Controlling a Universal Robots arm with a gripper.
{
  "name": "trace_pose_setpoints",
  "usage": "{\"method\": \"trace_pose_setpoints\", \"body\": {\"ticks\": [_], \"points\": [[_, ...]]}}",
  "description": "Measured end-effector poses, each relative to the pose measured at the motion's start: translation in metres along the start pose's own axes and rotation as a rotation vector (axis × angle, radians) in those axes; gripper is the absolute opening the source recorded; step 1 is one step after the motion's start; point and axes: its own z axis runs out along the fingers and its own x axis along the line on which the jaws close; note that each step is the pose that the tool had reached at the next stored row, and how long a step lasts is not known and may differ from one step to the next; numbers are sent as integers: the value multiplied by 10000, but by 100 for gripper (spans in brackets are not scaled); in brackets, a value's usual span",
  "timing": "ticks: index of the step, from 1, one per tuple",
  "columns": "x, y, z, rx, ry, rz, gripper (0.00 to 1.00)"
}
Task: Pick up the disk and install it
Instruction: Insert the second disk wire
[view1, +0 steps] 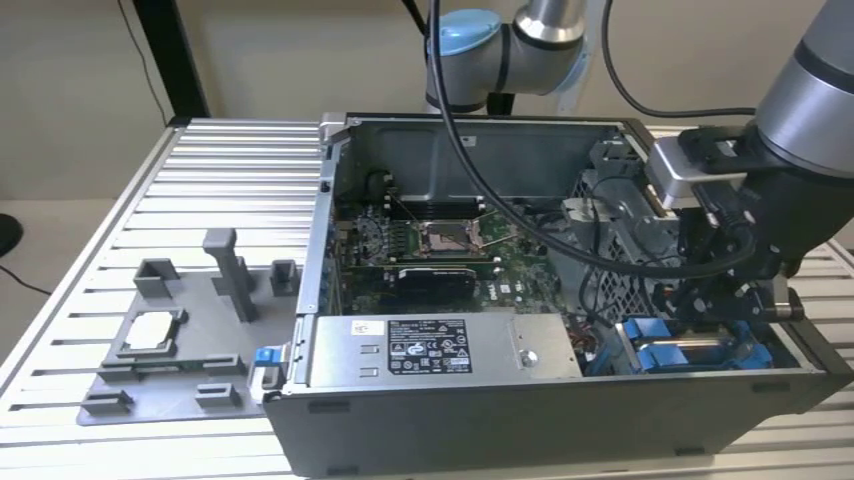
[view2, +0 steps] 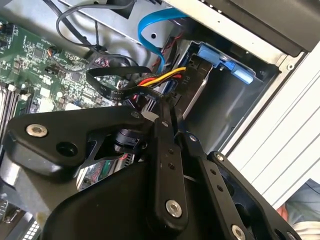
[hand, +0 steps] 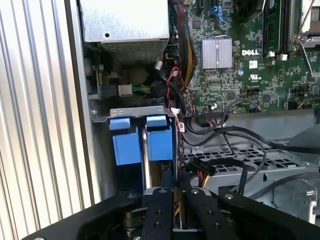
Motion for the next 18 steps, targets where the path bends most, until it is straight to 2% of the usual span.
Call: {"method": "trace_pose_setpoints", "body": {"ticks": [5, 18], "points": [[2, 2, 4, 5, 37, -3, 0], [9, 3, 28, 16, 36, -4, 0]]}}
